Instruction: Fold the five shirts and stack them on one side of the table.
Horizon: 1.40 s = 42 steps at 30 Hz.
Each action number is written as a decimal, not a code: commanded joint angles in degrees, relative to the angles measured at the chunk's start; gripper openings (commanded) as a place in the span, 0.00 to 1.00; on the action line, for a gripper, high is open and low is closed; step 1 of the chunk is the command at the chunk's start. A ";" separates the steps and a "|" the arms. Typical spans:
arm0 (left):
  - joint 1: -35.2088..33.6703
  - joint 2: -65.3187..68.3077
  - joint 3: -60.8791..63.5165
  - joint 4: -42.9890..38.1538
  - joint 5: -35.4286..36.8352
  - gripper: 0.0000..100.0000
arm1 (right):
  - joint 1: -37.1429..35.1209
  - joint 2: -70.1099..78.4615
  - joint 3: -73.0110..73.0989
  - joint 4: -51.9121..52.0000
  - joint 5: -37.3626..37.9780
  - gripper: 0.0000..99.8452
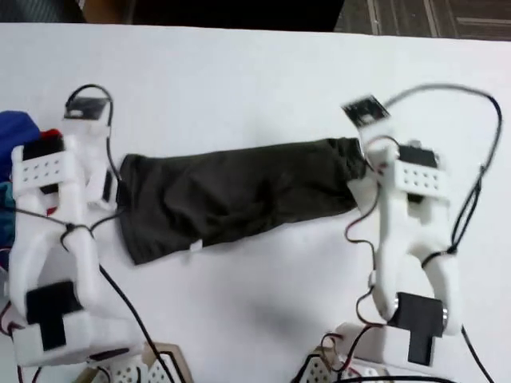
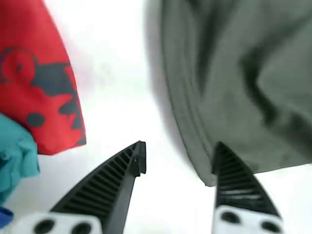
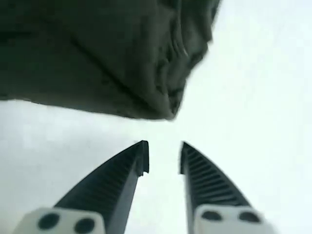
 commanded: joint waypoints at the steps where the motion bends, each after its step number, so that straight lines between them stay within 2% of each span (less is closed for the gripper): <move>1: -1.49 5.71 -0.92 -0.79 -1.58 0.27 | 5.41 -3.30 6.95 -6.81 2.02 0.15; 5: -1.67 13.19 -2.77 -0.26 -2.37 0.27 | 7.43 -2.86 15.30 -16.48 2.11 0.12; 10: -1.41 16.00 -8.04 4.75 -2.02 0.27 | 7.69 -3.91 26.02 -29.58 2.02 0.12; 14: -1.23 16.26 -15.69 10.20 -1.05 0.27 | 7.60 -6.20 27.34 -30.73 0.44 0.12; 17: -1.23 16.44 -19.65 10.99 -0.44 0.27 | 7.43 -6.20 27.69 -31.34 0.53 0.12; 27: 2.20 17.14 -18.95 10.20 0.97 0.27 | 7.43 -6.20 27.69 -31.34 0.53 0.12; 36: 2.46 30.59 -19.38 5.19 1.14 0.27 | 7.43 -6.20 27.69 -31.34 0.53 0.12; 42: 2.37 38.59 -22.81 6.86 1.14 0.27 | 7.43 -6.20 27.69 -31.34 0.53 0.12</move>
